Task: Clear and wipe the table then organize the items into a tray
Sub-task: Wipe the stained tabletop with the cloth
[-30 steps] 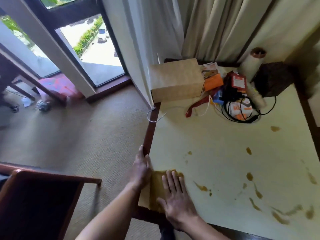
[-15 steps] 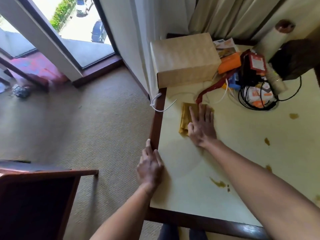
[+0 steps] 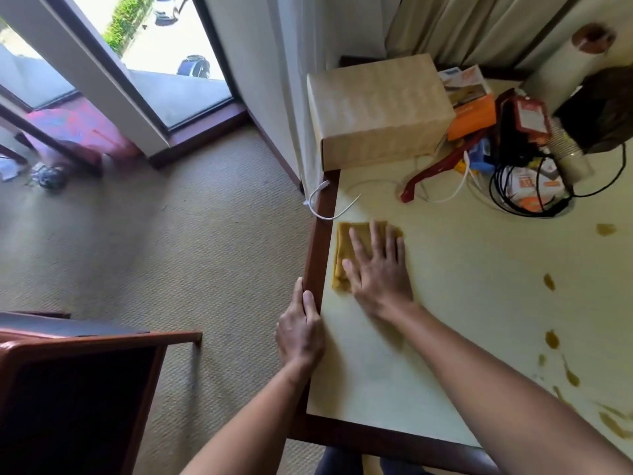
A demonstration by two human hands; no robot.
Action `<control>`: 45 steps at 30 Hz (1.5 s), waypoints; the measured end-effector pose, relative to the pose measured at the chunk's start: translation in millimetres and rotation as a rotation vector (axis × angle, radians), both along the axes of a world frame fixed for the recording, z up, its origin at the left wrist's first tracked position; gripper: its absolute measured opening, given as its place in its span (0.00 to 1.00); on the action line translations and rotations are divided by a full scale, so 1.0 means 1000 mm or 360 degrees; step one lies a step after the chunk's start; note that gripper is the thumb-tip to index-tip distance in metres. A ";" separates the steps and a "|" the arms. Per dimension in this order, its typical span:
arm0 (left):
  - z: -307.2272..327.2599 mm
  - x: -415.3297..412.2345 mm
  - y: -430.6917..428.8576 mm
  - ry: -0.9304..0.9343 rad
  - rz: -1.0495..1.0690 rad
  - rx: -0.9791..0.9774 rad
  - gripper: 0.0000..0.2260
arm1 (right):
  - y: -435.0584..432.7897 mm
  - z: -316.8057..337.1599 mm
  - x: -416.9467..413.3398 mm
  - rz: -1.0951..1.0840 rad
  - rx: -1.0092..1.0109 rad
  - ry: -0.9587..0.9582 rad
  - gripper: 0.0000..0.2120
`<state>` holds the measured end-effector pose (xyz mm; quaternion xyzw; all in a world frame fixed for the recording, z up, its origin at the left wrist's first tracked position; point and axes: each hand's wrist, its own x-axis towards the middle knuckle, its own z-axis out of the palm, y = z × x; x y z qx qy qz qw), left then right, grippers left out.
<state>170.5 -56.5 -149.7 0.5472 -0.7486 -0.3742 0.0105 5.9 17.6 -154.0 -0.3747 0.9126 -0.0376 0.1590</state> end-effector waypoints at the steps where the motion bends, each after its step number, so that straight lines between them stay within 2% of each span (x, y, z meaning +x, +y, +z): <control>1: -0.001 0.000 -0.001 0.0020 0.0015 0.0005 0.21 | -0.019 0.001 -0.012 -0.0051 0.0013 -0.0011 0.33; 5: -0.005 0.001 -0.005 0.0088 0.0080 0.0065 0.20 | -0.036 -0.001 0.001 -0.0023 0.0002 -0.0002 0.33; 11: -0.005 0.002 -0.002 0.0017 -0.0060 -0.0004 0.22 | 0.081 -0.001 0.098 0.0249 -0.0020 -0.0060 0.32; 13: -0.006 0.000 0.000 -0.0030 -0.0118 -0.0031 0.23 | 0.109 -0.001 0.080 0.0253 0.0022 -0.0051 0.32; 16: -0.005 -0.002 0.002 -0.0055 -0.0143 -0.0047 0.24 | 0.118 0.000 0.011 0.0006 0.0113 0.0045 0.33; 19: -0.004 -0.002 0.001 -0.0058 -0.0143 -0.0053 0.24 | 0.088 0.002 -0.045 -0.0309 0.0141 0.0048 0.33; 21: -0.004 -0.002 0.000 -0.0065 -0.0142 -0.0051 0.23 | 0.058 0.000 -0.039 -0.0368 0.0139 0.0049 0.34; 23: -0.005 -0.001 -0.001 -0.0076 -0.0139 -0.0046 0.23 | 0.039 -0.001 0.000 -0.0229 0.0075 0.0054 0.35; 25: -0.005 0.000 -0.001 -0.0066 -0.0122 -0.0042 0.23 | 0.044 0.000 0.059 0.0051 -0.0012 0.0045 0.35; 27: -0.007 0.002 -0.001 -0.0039 -0.0098 -0.0040 0.24 | 0.076 0.000 0.107 0.0280 -0.0039 0.0006 0.32; 29: -0.010 0.003 -0.001 -0.0003 -0.0076 -0.0031 0.24 | 0.122 0.001 0.125 0.0353 -0.0004 0.0007 0.30; 33: -0.014 0.006 0.002 0.0135 -0.0171 -0.0112 0.25 | 0.198 -0.001 0.075 0.0108 0.0086 0.0104 0.30; 36: -0.011 0.014 0.018 0.0217 -0.0362 -0.0433 0.27 | 0.217 0.002 0.029 -0.0325 0.0143 0.0105 0.31; 38: -0.007 0.021 0.040 0.0199 -0.0527 -0.0577 0.26 | 0.203 0.002 0.033 -0.0489 0.0133 0.0073 0.31; 41: -0.007 0.024 0.090 0.0155 -0.0740 -0.0617 0.26 | 0.182 0.002 0.084 -0.0271 0.0063 0.0035 0.31; 45: -0.010 0.012 0.146 0.0115 -0.0697 -0.0542 0.26 | 0.221 0.006 0.108 0.0059 0.0005 -0.0019 0.30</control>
